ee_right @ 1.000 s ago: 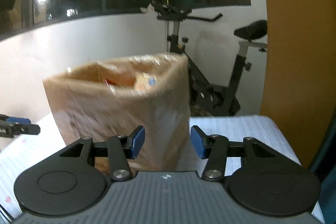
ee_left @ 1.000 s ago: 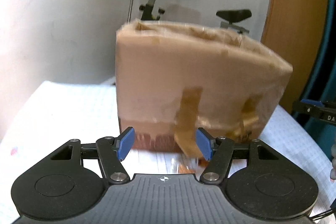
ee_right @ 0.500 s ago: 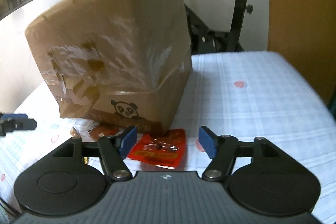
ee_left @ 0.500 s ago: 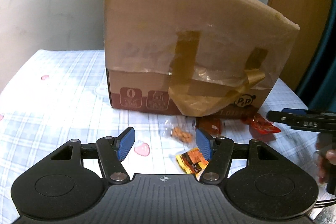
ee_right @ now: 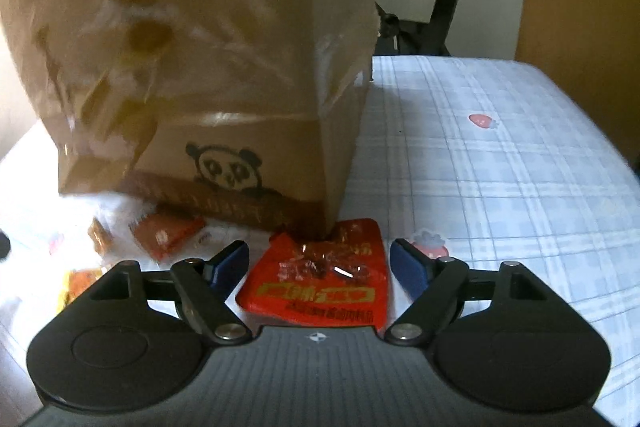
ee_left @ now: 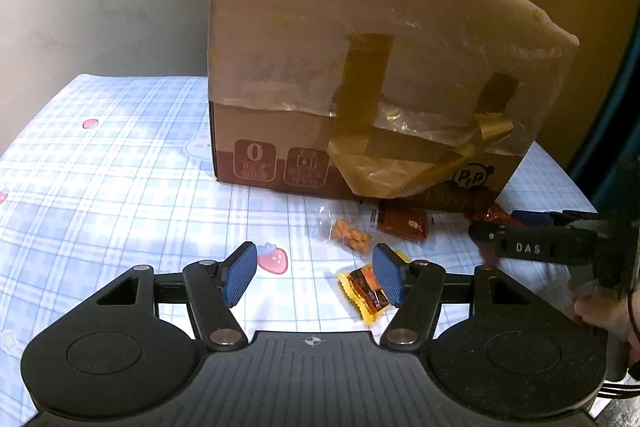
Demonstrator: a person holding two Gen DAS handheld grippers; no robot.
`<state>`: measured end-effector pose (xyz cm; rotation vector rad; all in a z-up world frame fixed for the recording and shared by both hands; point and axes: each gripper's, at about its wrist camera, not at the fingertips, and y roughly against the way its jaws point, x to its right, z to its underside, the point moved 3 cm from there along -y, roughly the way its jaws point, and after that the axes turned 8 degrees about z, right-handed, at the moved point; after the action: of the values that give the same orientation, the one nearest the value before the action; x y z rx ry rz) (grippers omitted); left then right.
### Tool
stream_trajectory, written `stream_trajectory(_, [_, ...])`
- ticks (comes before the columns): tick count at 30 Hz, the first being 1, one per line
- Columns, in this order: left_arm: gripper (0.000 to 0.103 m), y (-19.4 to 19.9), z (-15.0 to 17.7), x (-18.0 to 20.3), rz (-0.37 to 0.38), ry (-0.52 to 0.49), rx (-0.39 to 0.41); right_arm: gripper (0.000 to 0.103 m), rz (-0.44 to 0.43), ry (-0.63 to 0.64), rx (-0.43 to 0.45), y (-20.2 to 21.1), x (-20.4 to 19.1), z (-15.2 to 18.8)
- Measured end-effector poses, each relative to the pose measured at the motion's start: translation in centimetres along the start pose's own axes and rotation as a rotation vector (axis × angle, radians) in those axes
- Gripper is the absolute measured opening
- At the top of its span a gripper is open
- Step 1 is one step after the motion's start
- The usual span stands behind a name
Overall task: Organize snacks
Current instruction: 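Grasp the yellow jerky packet with the left tool while the right tool grasps the red jerky packet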
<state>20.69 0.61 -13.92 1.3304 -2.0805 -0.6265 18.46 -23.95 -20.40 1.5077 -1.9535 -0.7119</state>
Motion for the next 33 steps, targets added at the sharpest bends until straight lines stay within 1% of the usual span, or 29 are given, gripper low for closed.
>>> stream_trajectory(2, [0.066,0.0,0.1,0.0,0.0,0.002,-0.004,0.07,-0.002,0.026,0.023,0.3,-0.1,0.6])
stream_trajectory(6, [0.066,-0.3,0.4,0.0,0.004,0.005,-0.017,0.065,-0.021,0.032,0.057,1.3,-0.3,1.8])
stream_trajectory(8, [0.066,-0.5,0.6,0.0,0.007,0.007,-0.023,0.065,-0.029,0.026,0.063,1.9,-0.4,2.4])
stream_trajectory(12, [0.066,-1.0,1.1,0.4,0.024,0.0,-0.043,0.065,-0.044,0.057,0.086,2.8,-1.1,3.5])
stream_trajectory(19, [0.066,-1.8,1.7,1.5,0.055,-0.027,-0.062,0.065,-0.052,0.052,0.095,2.9,-1.1,3.5])
stream_trajectory(23, [0.066,-3.0,2.1,2.3,0.064,-0.044,-0.09,0.065,-0.058,0.045,0.096,2.9,-1.1,3.5])
stream_trajectory(27, [0.066,-4.2,2.2,3.2,0.076,-0.092,-0.098,0.065,-0.066,0.036,0.099,3.0,-0.9,3.5])
stream_trajectory(30, [0.066,-5.4,2.2,3.4,0.067,-0.125,-0.113,0.065,-0.073,0.027,0.1,3.0,-0.8,3.5])
stream_trajectory(33, [0.066,-6.2,2.1,3.0,0.046,-0.12,-0.107,0.065,-0.08,0.018,0.101,3.0,-0.7,3.5])
